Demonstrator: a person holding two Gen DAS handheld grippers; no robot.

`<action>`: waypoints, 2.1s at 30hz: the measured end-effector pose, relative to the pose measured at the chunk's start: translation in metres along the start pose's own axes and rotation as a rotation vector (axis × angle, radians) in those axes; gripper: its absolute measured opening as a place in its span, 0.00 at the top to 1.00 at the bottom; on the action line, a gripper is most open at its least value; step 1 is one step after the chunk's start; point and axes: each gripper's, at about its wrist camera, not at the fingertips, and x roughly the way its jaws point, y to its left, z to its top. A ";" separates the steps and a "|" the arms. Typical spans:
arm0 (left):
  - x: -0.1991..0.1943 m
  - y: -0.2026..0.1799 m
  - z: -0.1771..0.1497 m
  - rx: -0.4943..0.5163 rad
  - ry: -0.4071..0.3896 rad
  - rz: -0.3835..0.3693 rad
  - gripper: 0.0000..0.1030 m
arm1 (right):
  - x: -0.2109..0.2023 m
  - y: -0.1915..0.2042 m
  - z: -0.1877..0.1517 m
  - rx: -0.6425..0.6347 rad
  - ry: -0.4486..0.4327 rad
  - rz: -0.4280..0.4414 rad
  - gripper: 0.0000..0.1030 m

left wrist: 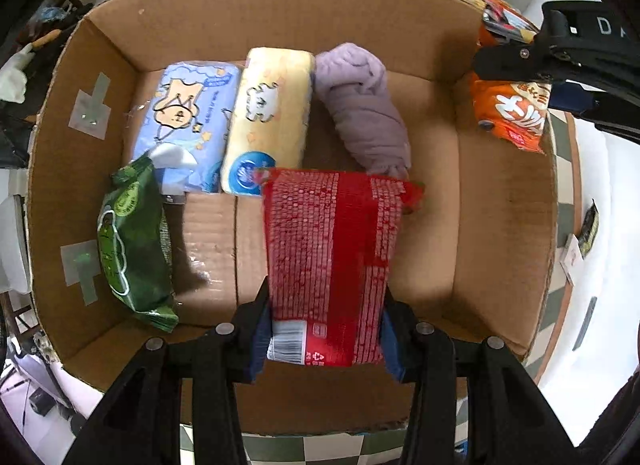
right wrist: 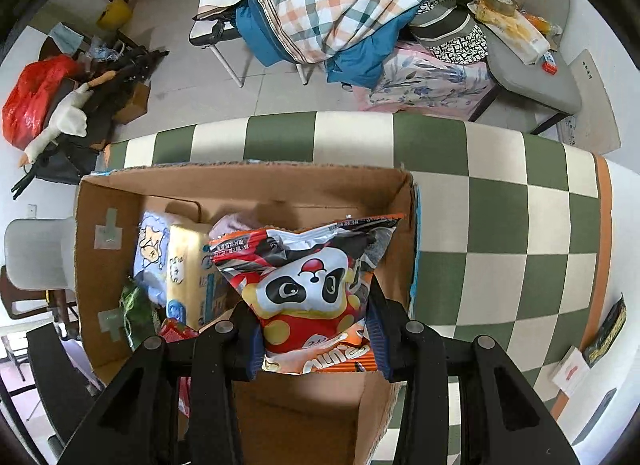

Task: Organize soft objects
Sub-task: 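Lower both snack packs into the box and open both tools, then grasp the white card box with the left tool while the right tool grasps the black shoe-wipes pack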

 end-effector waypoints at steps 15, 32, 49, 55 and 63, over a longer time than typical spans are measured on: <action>-0.055 0.017 -0.004 -0.081 -0.132 0.009 0.06 | -0.030 -0.003 -0.008 0.005 -0.048 -0.006 0.29; -0.098 0.028 -0.043 -0.123 -0.306 0.119 0.00 | -0.067 -0.015 -0.107 -0.027 -0.110 -0.055 0.00; -0.155 -0.024 -0.092 -0.012 -0.432 0.157 0.00 | -0.131 -0.032 -0.195 -0.012 -0.212 0.041 0.00; -0.161 -0.096 -0.093 0.174 -0.448 0.146 0.00 | -0.156 -0.092 -0.212 0.123 -0.243 0.101 0.00; -0.095 -0.255 -0.088 0.613 -0.368 0.156 0.00 | -0.157 -0.246 -0.266 0.409 -0.213 -0.002 0.00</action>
